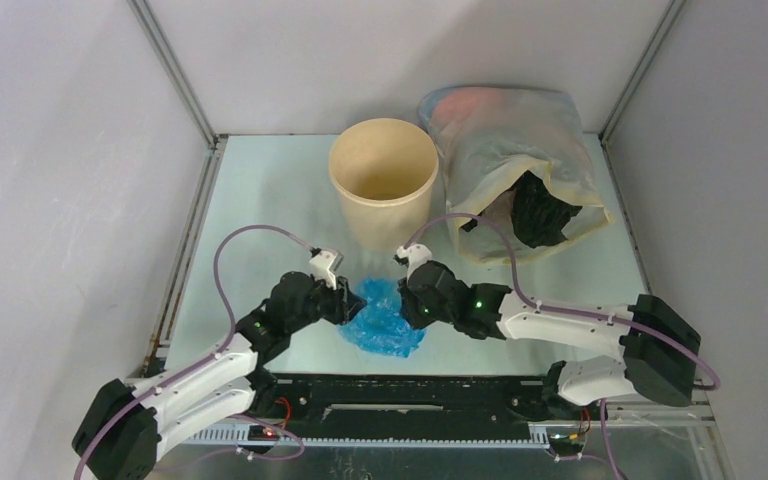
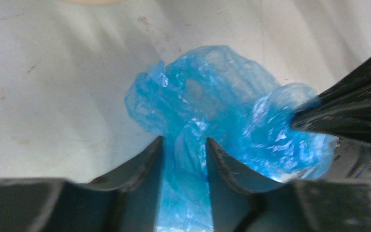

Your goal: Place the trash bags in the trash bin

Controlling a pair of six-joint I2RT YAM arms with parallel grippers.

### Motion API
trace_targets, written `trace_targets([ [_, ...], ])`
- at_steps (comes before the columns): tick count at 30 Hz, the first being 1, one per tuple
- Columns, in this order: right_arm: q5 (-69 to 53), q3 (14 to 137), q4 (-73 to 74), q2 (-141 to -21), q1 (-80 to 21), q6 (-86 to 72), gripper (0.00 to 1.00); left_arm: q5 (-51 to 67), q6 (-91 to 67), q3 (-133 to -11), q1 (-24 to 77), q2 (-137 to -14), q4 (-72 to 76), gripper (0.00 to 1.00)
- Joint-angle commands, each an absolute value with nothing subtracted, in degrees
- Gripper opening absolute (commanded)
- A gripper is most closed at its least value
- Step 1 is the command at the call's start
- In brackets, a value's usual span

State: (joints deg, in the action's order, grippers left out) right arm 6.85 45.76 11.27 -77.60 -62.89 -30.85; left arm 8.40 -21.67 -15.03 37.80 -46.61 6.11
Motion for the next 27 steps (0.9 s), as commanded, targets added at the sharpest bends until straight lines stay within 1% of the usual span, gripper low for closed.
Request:
trace_targets([
  [1,15.7,47.9,14.4,-73.6,-62.6,-33.4,0.02,4.8,-20.5,-17.4,38.2,-45.5,4.8,0.32],
  [2,18.7,47.9,16.2,-72.7,-62.6,-34.7,0.0,3.9,-20.6,-17.1,38.3,-44.6,4.7,0.22],
  [3,22.2,47.9,18.0,-71.8,-62.7,-36.2,0.0,3.5,-20.5,-16.7,38.2,-43.5,4.5,0.12],
  [4,25.3,47.9,20.1,-70.9,-62.6,-37.6,0.0,2.6,-20.5,-16.4,38.2,-42.1,4.4,0.04],
  [5,28.4,47.8,21.9,-69.9,-62.6,-39.0,0.0,2.2,-20.6,-15.9,38.2,-40.7,4.4,0.01],
  [10,39.7,47.8,30.6,-66.1,-62.7,-45.7,0.0,1.0,-20.6,-13.9,38.2,-32.5,4.1,0.0],
  [15,48.1,47.8,39.6,-62.8,-63.2,-51.7,0.0,0.2,-21.8,-13.6,38.2,-25.8,2.3,0.0],
  [18,52.2,47.8,43.8,-61.2,-63.4,-54.8,0.0,-2.6,-22.5,-14.0,38.3,-23.4,0.4,0.0],
  [20,53.9,47.8,46.0,-60.0,-63.3,-56.1,0.14,-5.2,-22.6,-14.0,38.2,-22.5,-1.5,0.0],
  [21,54.2,47.8,46.2,-59.4,-63.3,-56.0,0.19,-6.1,-22.3,-13.8,38.2,-22.2,-1.6,0.0],
  [23,53.1,47.8,44.1,-58.1,-63.3,-51.5,0.21,-6.2,-21.9,-13.2,38.2,-22.2,-1.4,0.0],
  [24,51.7,47.6,42.2,-57.4,-63.3,-48.5,0.24,-5.6,-21.6,-13.0,38.2,-22.4,-1.0,0.0],
  [27,45.6,46.9,35.7,-55.4,-63.3,-40.0,0.3,-3.4,-21.0,-12.9,38.2,-23.8,-0.3,0.0],
])
